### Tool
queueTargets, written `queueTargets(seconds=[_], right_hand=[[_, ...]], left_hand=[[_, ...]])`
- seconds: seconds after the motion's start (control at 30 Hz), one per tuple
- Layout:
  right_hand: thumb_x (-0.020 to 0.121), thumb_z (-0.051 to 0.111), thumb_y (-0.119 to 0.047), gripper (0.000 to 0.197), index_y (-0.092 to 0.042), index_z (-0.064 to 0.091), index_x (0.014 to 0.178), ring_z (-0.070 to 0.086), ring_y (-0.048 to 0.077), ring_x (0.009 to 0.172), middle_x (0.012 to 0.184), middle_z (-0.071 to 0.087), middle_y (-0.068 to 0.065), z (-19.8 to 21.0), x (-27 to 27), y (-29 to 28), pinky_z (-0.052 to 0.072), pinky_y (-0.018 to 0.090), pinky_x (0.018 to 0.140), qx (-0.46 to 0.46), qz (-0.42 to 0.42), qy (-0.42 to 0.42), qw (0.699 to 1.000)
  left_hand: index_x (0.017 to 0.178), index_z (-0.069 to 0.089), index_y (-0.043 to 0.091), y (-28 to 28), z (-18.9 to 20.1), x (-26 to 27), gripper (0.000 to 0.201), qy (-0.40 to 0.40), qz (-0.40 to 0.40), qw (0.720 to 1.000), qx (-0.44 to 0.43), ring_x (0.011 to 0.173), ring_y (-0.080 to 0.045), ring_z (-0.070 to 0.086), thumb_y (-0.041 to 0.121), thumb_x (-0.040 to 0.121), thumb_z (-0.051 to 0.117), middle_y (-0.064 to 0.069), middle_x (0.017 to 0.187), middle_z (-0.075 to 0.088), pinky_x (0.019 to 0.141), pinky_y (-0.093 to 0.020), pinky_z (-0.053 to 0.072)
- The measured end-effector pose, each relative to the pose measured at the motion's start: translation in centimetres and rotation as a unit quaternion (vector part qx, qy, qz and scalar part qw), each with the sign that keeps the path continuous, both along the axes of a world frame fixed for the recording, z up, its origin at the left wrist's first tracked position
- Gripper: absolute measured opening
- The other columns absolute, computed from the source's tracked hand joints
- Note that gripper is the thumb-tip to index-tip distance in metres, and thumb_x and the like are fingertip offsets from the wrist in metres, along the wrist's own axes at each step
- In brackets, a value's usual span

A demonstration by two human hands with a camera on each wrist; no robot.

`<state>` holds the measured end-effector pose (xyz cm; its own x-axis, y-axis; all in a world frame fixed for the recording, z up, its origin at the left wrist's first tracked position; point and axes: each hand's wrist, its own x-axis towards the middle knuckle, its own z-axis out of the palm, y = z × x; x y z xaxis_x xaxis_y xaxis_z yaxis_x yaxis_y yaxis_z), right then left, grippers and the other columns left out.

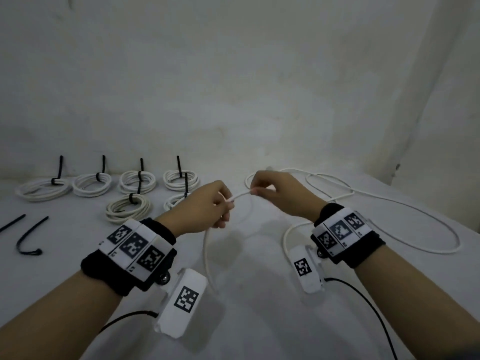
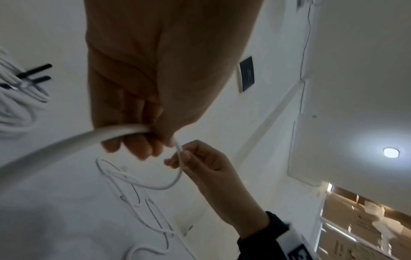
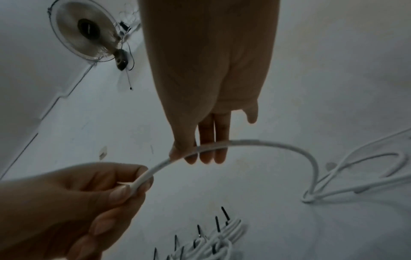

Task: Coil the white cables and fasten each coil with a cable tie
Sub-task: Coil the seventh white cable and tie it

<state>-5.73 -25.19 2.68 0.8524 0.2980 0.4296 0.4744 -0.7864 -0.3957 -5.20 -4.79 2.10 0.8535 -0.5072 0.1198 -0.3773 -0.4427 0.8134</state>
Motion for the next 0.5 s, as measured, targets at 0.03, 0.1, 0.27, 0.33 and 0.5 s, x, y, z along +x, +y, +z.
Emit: queueTargets(seconds=[0.03,0.1,0.27,0.33,0.5], right_hand=[[0.091,0.06,-0.016,0.012,-0.019,0.057,0.079,0.056,0.001,0.07,0.075,0.062,-0.006,0.6,0.3,0.6,0.039,0.012,0.066,0.037,-0.001,-0.018,0.999],[0.092,0.057,-0.013,0.012,-0.016,0.056,0.081,0.057,-0.001,0.065,0.07,0.062,-0.006,1.4,0.6,1.1,0.038,0.01,0.062,0.107,-0.014,-0.05,0.993],[0.094,0.055,-0.013,0.011,-0.01,0.054,0.083,0.054,0.003,0.059,0.066,0.055,-0.004,2.0,1.2,3.2,0.04,0.011,0.057,0.153,-0.011,-0.085,0.985],[0.095,0.053,-0.015,0.014,-0.008,0.053,0.083,0.05,0.005,0.058,0.065,0.052,-0.003,2.0,1.4,3.8,0.039,0.013,0.056,0.158,-0.015,-0.103,0.982],[0.095,0.053,-0.017,0.015,-0.011,0.051,0.081,0.041,0.008,0.057,0.062,0.047,-0.005,2.5,1.5,4.5,0.035,0.015,0.055,0.172,-0.029,-0.153,0.973]], left_hand=[[0.091,0.051,0.011,0.8,0.1,0.0,0.01,0.005,0.009,0.999,-0.049,0.047,-0.007,0.055,0.016,0.098,0.047,-0.001,0.063,0.059,0.054,-0.023,0.053],[0.086,0.052,0.011,1.6,-0.2,-0.2,0.023,0.036,0.01,0.99,-0.139,0.041,-0.009,0.043,0.022,0.101,0.039,0.002,0.054,0.047,0.044,-0.021,0.044],[0.067,0.036,0.016,3.5,-0.3,-1.0,0.043,0.134,0.006,0.938,-0.321,0.037,-0.004,0.016,0.04,0.102,0.026,0.006,0.05,0.022,0.036,-0.011,0.016],[0.063,0.032,0.016,4.0,-0.1,-1.1,0.047,0.187,-0.003,0.921,-0.342,0.035,-0.003,0.014,0.041,0.102,0.023,0.006,0.048,0.021,0.035,-0.01,0.014],[0.061,0.027,0.016,4.9,0.3,-1.0,0.04,0.203,0.0,0.918,-0.341,0.031,-0.003,0.015,0.029,0.1,0.024,0.006,0.044,0.021,0.035,-0.008,0.013]])
